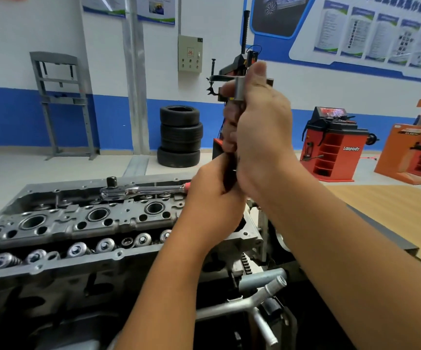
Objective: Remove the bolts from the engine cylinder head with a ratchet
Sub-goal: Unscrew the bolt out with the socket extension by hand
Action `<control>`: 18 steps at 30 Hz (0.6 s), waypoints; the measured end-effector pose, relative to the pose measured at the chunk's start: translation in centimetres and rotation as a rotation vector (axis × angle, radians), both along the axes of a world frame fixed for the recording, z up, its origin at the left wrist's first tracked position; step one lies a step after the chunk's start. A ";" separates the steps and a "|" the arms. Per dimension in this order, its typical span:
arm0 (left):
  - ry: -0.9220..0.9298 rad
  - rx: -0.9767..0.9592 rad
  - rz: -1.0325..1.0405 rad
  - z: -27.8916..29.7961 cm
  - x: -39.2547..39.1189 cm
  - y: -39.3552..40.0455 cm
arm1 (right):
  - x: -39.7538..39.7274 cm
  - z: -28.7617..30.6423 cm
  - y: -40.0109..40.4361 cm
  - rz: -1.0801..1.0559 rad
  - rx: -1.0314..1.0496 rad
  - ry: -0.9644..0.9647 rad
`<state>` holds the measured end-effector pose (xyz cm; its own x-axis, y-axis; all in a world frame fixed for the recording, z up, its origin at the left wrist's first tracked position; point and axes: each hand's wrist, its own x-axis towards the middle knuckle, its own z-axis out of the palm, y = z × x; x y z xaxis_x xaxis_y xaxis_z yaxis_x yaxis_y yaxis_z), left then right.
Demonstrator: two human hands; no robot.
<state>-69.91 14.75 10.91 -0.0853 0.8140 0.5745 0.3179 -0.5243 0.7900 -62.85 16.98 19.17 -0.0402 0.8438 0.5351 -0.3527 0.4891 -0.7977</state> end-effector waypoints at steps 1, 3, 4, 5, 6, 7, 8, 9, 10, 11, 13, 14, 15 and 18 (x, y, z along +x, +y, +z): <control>-0.003 -0.044 -0.067 0.1 -0.4 0.0 | 0.4 0.3 0.3 0.149 -0.042 -0.042; -0.019 -0.091 -0.162 0.2 -1.2 0.0 | 1.4 0.7 0.8 0.364 -0.102 -0.084; -0.025 -0.091 -0.177 0.1 -1.4 0.0 | 1.6 0.6 0.9 0.391 -0.100 -0.078; -0.032 -0.077 -0.174 0.1 -1.4 -0.1 | 1.7 0.4 0.9 0.370 -0.079 -0.064; -0.048 -0.057 -0.157 0.0 -1.4 -0.1 | 1.7 0.0 0.8 0.307 -0.033 -0.044; -0.071 -0.038 -0.133 -0.1 -1.4 -0.1 | 1.5 -0.6 0.5 0.220 0.030 -0.023; -0.095 -0.022 -0.100 -0.2 -1.3 0.0 | 1.3 -1.3 0.2 0.128 0.094 -0.002; -0.109 -0.008 -0.058 -0.4 -1.3 0.2 | 1.1 -2.0 -0.1 0.036 0.142 0.024; -0.113 0.003 -0.011 -0.6 -1.4 0.2 | 1.0 -2.6 -0.2 -0.052 0.168 0.058; -0.117 0.010 0.029 -0.7 -1.4 0.3 | 1.0 -3.1 -0.3 -0.126 0.177 0.103; -0.093 -0.001 0.024 -0.8 -1.3 0.3 | 1.2 -3.5 -0.3 -0.182 0.161 0.191; -0.059 -0.028 -0.026 -0.7 -1.2 0.2 | 1.3 -3.5 -0.2 -0.170 0.154 0.210; -0.023 -0.058 -0.083 -0.6 -0.9 0.1 | 1.3 -3.5 -0.1 -0.144 0.157 0.203; 0.045 -0.085 -0.136 -0.6 -0.7 -0.2 | 1.2 -3.2 0.5 -0.024 0.192 0.100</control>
